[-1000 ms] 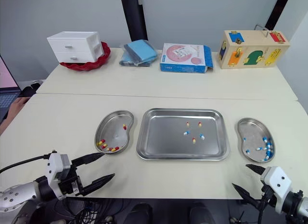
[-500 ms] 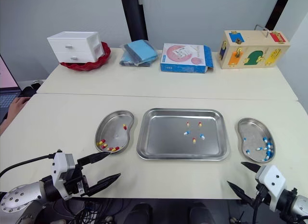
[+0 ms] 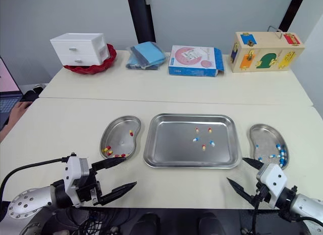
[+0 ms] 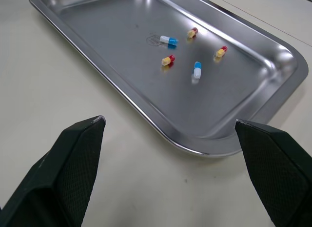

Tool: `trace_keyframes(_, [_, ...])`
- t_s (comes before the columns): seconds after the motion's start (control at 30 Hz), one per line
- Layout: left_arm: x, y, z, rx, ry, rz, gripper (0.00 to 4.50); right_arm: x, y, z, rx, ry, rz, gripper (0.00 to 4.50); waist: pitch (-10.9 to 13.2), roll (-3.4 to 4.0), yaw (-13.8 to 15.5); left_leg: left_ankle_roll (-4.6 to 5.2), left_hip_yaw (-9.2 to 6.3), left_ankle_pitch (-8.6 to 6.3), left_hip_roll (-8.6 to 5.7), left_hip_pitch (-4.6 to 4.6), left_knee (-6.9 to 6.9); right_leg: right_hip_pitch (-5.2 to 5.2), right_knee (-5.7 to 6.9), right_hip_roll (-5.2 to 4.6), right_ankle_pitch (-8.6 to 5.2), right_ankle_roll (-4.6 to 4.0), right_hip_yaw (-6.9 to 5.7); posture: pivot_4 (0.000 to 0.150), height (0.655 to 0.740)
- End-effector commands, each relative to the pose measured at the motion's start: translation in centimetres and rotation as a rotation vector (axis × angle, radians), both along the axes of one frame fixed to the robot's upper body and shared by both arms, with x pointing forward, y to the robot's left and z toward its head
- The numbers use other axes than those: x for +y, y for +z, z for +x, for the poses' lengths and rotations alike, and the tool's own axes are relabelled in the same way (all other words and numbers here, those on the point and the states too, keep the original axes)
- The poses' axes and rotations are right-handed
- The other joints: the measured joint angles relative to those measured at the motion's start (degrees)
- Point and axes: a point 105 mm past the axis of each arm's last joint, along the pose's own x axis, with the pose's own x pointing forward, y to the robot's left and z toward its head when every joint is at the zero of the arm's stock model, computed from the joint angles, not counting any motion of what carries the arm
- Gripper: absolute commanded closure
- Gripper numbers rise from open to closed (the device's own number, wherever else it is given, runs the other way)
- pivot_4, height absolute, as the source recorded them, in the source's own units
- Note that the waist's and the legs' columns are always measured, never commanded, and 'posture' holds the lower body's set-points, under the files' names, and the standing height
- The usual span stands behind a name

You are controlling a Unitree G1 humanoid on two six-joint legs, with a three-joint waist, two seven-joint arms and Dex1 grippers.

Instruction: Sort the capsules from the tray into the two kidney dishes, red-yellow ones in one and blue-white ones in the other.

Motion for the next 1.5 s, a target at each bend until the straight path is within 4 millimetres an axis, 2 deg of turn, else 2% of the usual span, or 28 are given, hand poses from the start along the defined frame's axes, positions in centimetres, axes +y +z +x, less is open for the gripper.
trace_keyframes(0.03, [-2.6,1.5,0.8,-0.032,-0.065,0.001,0.0,0.7,0.5,-0.3,-0.023,0.023,0.004,0.04,0.0,0.03,0.3,0.0,-0.03,0.0,-0.01,0.01,0.02,0.05,0.0,0.0,0.0,0.0,-0.02,0.15,0.74])
trace_keyframes(0.2, [-6.3,1.4,3.2,-0.036,-0.134,0.045,0.0,1.4,0.1,-0.4,-0.001,0.03,0.02,0.04,0.0,0.04,0.1,0.0,-0.03,0.0,-0.02,0.19,0.02,0.18,0.0,0.02,0.01,0.01,0.02,0.15,0.74])
trace_keyframes(0.47, [-11.0,1.3,7.1,-0.059,-0.183,0.063,0.0,2.2,0.0,-0.4,-0.006,-0.008,0.057,0.04,0.0,0.04,-0.1,0.0,-0.04,0.0,-0.03,0.2,0.02,0.18,0.01,0.06,0.01,0.02,0.03,0.15,0.74])
trace_keyframes(0.57, [-12.5,1.6,8.1,-0.062,-0.213,0.062,0.58,2.5,0.1,-0.3,-0.012,-0.017,0.067,0.0,0.0,0.04,-0.2,0.0,-0.04,0.0,-0.03,0.19,0.03,0.18,0.01,0.05,0.01,0.02,0.04,0.15,0.74])
trace_keyframes(0.63, [-13.5,1.3,8.3,-0.059,-0.248,0.077,1.21,2.7,0.1,-0.4,-0.013,-0.021,0.069,0.0,0.0,0.04,-0.2,0.0,-0.04,0.01,-0.03,0.19,0.04,0.18,0.01,0.05,0.01,0.02,0.03,0.15,0.74])
trace_keyframes(0.67, [-13.9,1.0,8.4,-0.061,-0.256,0.099,1.55,2.7,0.2,-0.4,-0.013,-0.024,0.071,0.0,0.0,0.05,-0.2,0.0,-0.04,0.01,-0.03,0.19,0.03,0.18,0.01,0.05,0.01,0.02,0.04,0.15,0.74])
trace_keyframes(0.97, [-16.3,0.1,9.6,-0.006,-0.302,0.163,1.55,3.0,0.5,-0.5,-0.016,-0.049,0.075,0.0,0.0,0.04,-0.1,0.0,-0.05,0.01,-0.04,0.17,0.05,0.18,0.01,0.05,0.01,0.03,0.02,0.15,0.74])
trace_keyframes(1.2, [-17.9,-1.4,10.8,0.057,-0.273,0.218,1.55,3.3,0.5,-0.7,-0.011,-0.064,0.077,0.0,0.0,0.05,-0.1,0.0,-0.06,0.01,-0.05,0.15,0.05,0.17,0.01,0.05,0.01,0.03,0.02,0.15,0.74])
trace_keyframes(1.5, [-19.7,-2.3,11.5,0.049,-0.286,0.239,1.55,3.6,0.6,-0.8,-0.006,-0.075,0.082,0.0,0.0,0.04,-0.1,0.0,-0.06,0.01,-0.06,0.11,0.06,0.16,0.01,0.05,0.01,0.04,0.02,0.15,0.74])
